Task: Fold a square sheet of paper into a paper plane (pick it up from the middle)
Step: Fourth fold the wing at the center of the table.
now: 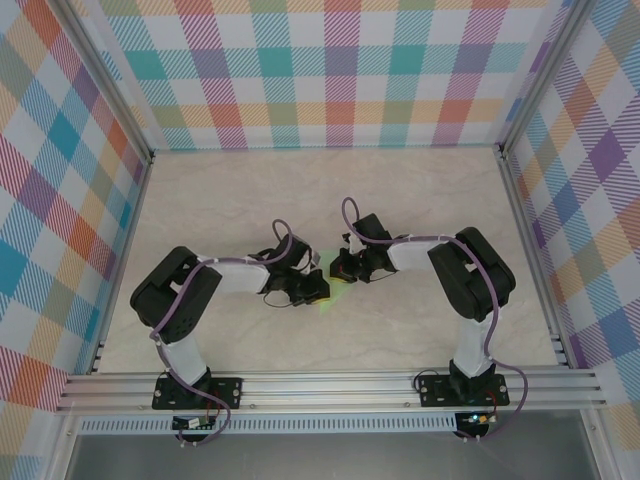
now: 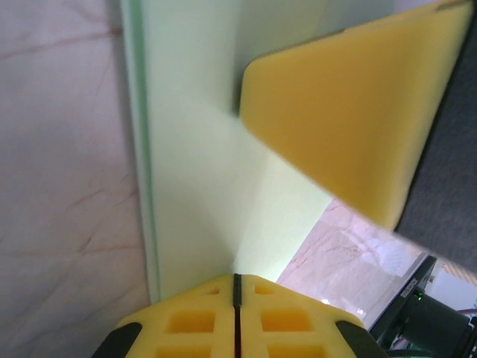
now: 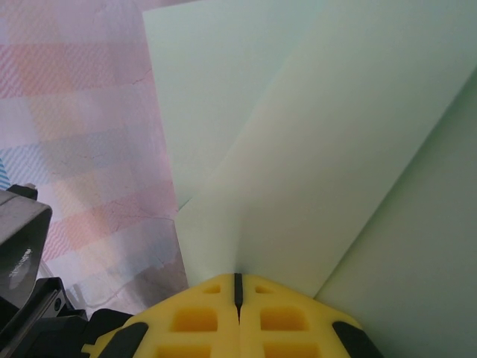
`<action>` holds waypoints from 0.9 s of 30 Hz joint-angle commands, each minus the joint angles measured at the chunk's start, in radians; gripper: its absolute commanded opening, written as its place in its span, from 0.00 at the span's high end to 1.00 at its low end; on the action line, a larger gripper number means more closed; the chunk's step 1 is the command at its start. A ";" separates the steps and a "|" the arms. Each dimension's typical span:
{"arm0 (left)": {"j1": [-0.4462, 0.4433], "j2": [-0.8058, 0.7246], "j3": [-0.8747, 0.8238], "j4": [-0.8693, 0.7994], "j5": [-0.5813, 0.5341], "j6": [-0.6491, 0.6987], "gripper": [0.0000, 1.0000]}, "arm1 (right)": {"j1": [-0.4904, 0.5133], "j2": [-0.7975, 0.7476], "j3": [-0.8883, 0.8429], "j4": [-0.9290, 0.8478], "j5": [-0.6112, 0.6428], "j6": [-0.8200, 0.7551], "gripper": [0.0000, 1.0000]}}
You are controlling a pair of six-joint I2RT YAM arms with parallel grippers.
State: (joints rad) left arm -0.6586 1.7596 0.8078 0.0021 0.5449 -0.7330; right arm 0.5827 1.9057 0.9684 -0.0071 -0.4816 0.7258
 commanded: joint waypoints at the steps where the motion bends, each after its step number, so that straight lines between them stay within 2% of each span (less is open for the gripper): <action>1: 0.002 -0.042 -0.063 -0.147 0.008 0.038 0.91 | 0.003 0.062 -0.031 -0.032 0.069 0.010 0.99; 12: -0.011 -0.066 -0.078 -0.229 0.073 0.115 0.88 | 0.003 0.074 -0.033 -0.034 0.077 0.012 0.99; 20: -0.012 -0.152 -0.006 -0.229 0.013 0.082 0.88 | 0.003 0.067 -0.043 -0.031 0.077 0.017 0.99; 27: -0.013 -0.071 0.087 -0.165 0.018 0.050 0.87 | 0.003 0.066 -0.040 -0.029 0.078 0.019 0.99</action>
State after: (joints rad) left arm -0.6655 1.6493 0.8589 -0.1738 0.5640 -0.6662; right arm 0.5827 1.9102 0.9630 0.0116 -0.4889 0.7444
